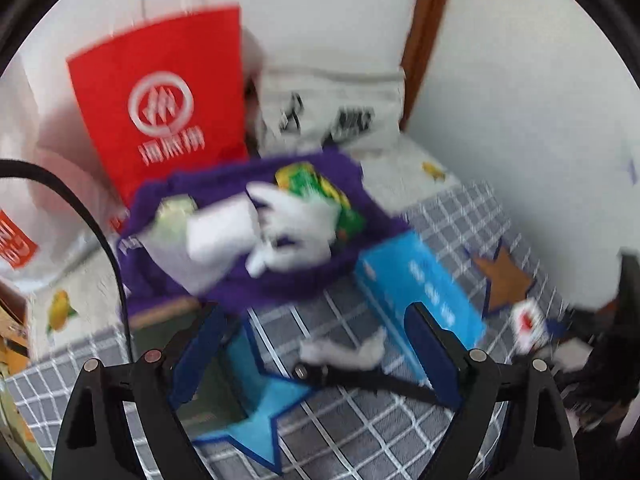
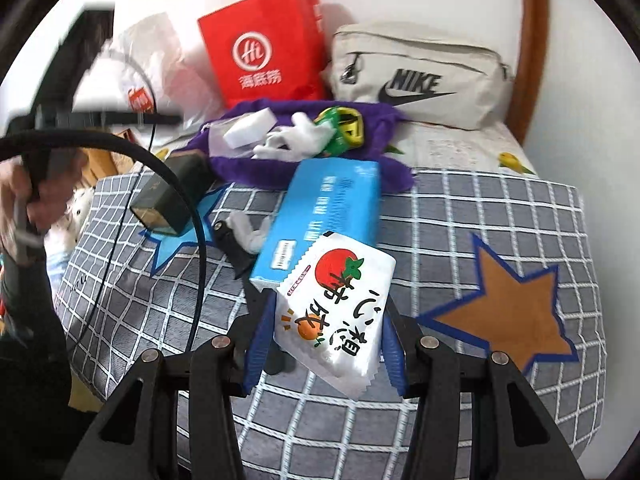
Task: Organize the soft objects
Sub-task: 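Grasp the crumpled white cloth with the left gripper while the right gripper holds the packet, then carry the tomato-print packet and white cloth toward the purple towel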
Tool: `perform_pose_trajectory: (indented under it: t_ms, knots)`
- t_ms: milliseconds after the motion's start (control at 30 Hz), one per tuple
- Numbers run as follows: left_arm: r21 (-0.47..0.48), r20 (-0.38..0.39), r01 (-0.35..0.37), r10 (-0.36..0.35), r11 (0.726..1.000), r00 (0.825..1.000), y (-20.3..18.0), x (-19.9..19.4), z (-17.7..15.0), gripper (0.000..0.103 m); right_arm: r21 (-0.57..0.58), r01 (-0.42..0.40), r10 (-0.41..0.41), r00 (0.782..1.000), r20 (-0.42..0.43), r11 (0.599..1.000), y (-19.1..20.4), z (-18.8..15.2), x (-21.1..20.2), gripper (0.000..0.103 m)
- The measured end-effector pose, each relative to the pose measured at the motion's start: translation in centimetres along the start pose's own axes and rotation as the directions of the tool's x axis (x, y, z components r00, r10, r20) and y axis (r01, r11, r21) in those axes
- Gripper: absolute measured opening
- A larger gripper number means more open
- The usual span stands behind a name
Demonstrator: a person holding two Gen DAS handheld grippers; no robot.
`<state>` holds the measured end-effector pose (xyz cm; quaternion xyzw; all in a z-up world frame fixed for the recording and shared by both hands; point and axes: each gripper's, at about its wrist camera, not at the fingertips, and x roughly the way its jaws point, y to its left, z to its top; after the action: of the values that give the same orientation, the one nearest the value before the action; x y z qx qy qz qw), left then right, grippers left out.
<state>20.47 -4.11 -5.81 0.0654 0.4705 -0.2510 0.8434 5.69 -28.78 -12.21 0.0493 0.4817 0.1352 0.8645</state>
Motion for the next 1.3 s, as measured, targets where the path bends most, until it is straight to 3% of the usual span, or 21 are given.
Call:
perform_pose_trajectory:
  t_ms: [167,300,400,567,633,767,867,1000,1300]
  knots:
    - [0.061,-0.077,-0.005,0.009,0.998,0.997,-2.2,3.1,-3.3,0.09,0.038,0.005,-0.006,0.999,0.039,0.999,-1.5,-1.0,-1.1,0.049]
    - [0.206,-0.108,-0.078,0.102,0.975,0.989,-4.9,5.6,-5.2,0.09,0.064,0.072,-0.074,0.996,0.044,0.995,-2.5,-1.7,-1.3,0.049]
    - [0.266,-0.138,-0.076,0.116,0.961,0.984,-6.2,7.5,-6.2,0.09,0.078,0.073,-0.076,0.996,0.047,0.994,-3.1,-2.3,-1.5,0.049]
    - [0.288,-0.187,-0.047,0.104,0.956,0.977,-7.2,10.1,-7.1,0.087,0.091,0.076,-0.08,0.996,0.045,0.993,-3.8,-2.9,-1.5,0.049]
    - [0.31,-0.198,-0.059,0.125,0.949,0.972,-7.5,11.2,-7.4,0.074,0.097,0.066,-0.071,0.996,0.05,0.993,-3.9,-2.9,-1.4,0.049]
    - [0.305,-0.217,-0.044,0.115,0.951,0.969,-7.3,12.4,-7.6,0.068,0.096,0.057,-0.062,0.997,0.052,0.994,-3.9,-2.7,-0.9,0.049]
    - [0.318,-0.217,-0.037,0.111,0.947,0.97,-7.5,13.1,-7.5,0.057,0.099,0.047,-0.052,0.997,0.05,0.994,-4.0,-2.6,-0.5,0.049]
    - [0.319,-0.224,0.018,0.057,0.948,0.973,-7.9,13.2,-7.3,0.026,0.094,0.035,-0.039,0.998,0.042,0.995,-4.0,-2.3,0.3,0.049]
    - [0.279,-0.223,0.034,0.031,0.96,0.974,-7.3,12.3,-6.7,0.023,0.067,0.022,-0.026,0.998,0.065,0.997,-3.0,-0.7,0.2,0.049]
